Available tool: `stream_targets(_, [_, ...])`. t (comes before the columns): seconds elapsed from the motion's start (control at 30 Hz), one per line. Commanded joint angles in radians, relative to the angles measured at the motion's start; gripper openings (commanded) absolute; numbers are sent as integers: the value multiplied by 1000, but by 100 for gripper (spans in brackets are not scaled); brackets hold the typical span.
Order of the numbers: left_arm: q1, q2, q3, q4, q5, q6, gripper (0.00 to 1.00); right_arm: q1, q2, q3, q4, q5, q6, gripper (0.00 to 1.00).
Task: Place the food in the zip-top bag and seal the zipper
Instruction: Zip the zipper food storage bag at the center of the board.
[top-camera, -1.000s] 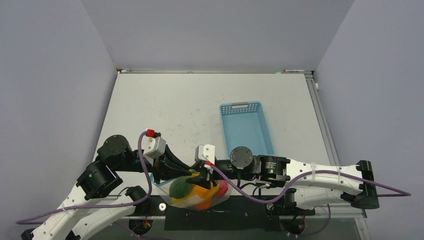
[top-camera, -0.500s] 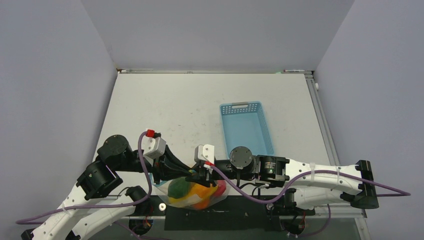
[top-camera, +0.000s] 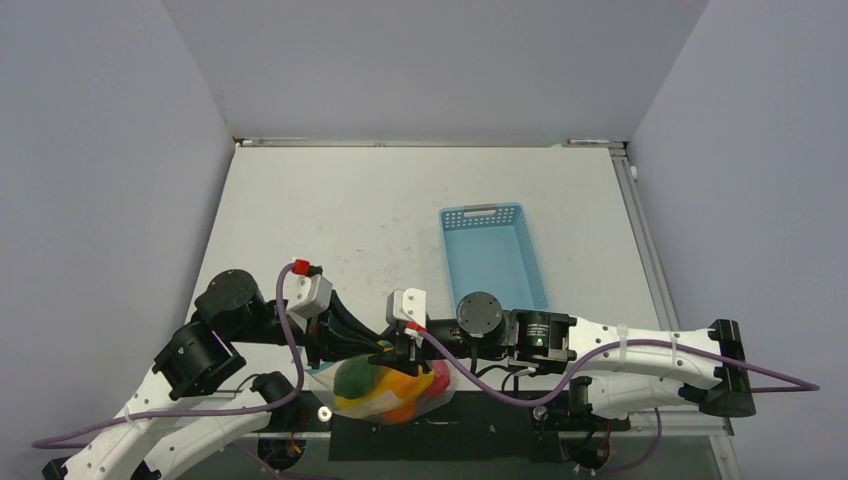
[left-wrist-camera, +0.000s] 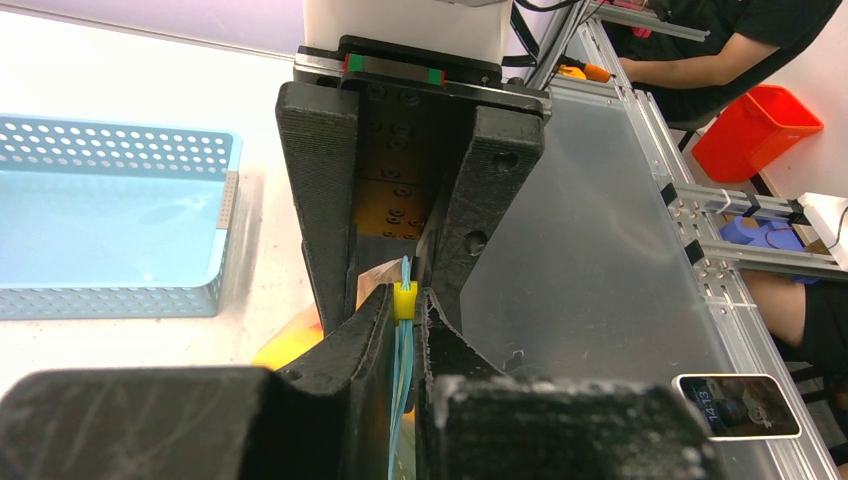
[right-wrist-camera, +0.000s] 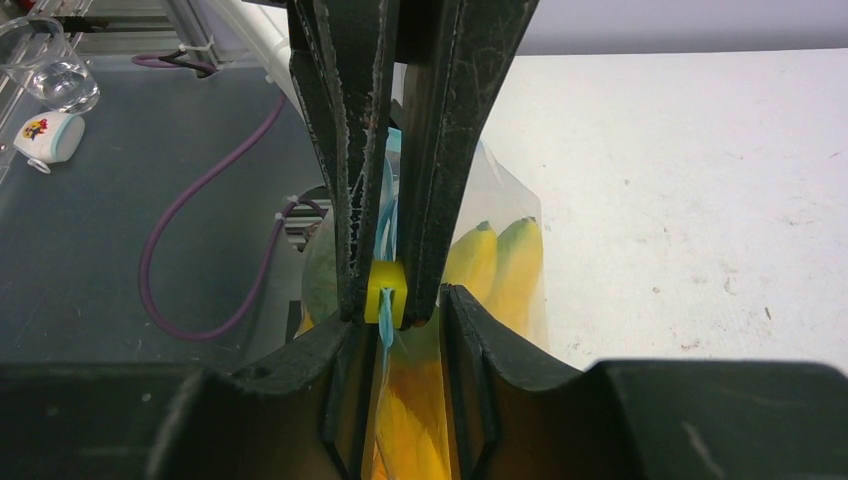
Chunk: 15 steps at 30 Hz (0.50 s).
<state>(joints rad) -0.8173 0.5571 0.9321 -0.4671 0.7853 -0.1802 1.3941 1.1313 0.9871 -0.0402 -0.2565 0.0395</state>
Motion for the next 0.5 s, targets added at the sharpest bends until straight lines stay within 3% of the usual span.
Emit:
stream_targets(0.0, [-2,-10,18,82,25,-7,0,-7,3,38,43,-13,2,26])
stream_targets(0.47, [-3,-9,6,86,24,-7,0,-7,-19,40,43,-4,3,27])
